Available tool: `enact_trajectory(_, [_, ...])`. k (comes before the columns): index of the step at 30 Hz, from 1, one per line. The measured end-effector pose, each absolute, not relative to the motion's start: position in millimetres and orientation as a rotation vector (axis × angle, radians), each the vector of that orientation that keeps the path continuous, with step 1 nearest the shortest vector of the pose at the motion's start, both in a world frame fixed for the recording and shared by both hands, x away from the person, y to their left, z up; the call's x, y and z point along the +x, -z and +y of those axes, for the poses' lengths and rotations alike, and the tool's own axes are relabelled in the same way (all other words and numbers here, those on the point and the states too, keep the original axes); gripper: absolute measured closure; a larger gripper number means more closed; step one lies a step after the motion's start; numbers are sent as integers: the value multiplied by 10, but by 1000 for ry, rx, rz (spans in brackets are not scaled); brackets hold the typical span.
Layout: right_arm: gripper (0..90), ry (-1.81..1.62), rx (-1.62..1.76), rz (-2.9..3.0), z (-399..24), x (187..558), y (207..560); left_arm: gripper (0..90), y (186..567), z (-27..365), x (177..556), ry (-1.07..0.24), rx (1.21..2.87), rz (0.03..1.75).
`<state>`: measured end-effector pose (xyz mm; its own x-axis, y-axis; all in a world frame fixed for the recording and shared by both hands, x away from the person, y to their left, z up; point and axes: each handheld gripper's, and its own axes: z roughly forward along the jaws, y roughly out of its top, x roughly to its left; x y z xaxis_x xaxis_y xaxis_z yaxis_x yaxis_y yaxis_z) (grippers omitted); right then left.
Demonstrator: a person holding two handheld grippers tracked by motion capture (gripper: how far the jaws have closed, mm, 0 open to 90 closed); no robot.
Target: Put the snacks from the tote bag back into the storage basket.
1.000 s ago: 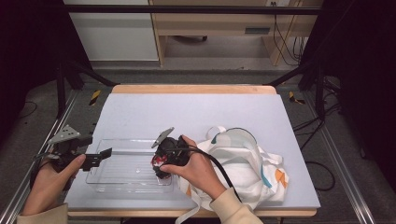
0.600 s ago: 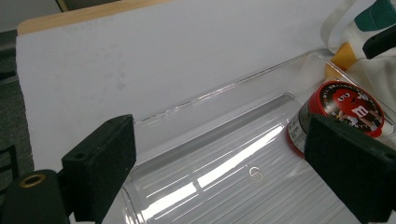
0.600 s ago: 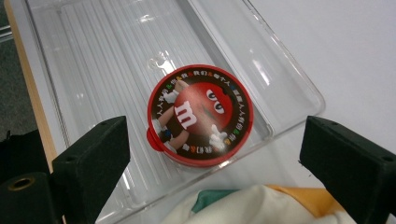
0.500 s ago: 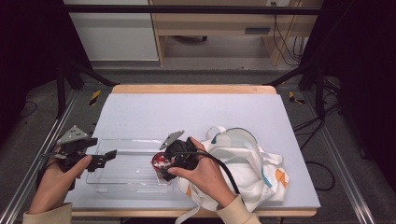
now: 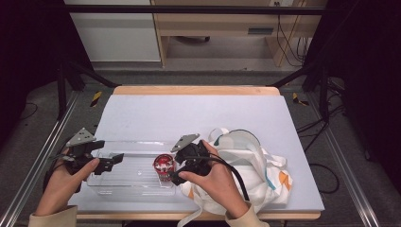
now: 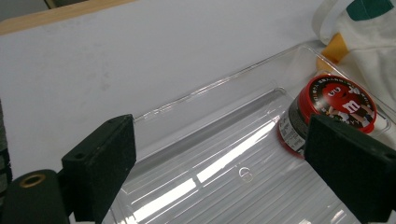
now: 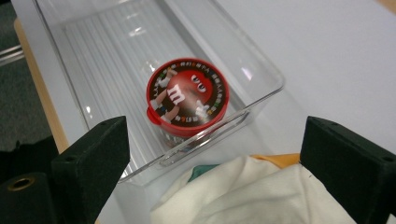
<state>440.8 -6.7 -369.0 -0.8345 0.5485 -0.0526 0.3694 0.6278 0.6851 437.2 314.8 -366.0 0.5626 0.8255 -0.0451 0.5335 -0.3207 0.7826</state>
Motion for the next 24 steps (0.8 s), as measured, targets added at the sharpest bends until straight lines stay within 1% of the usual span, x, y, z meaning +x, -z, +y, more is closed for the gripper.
enact_trajectory(6, [87, -1038, 756, 2558, -171, 4378, 3581, 92, 3668, 3066, 4375, -458, 2032, 1065])
enact_trajectory(11, [87, -1042, 789, 2537, -281, 4398, 3567, 92, 3668, 3051, 4371, -457, 2034, 1059])
enact_trajectory(24, [88, -1072, 816, 2517, -391, 4404, 3512, 92, 3662, 2998, 4375, -453, 2040, 1050])
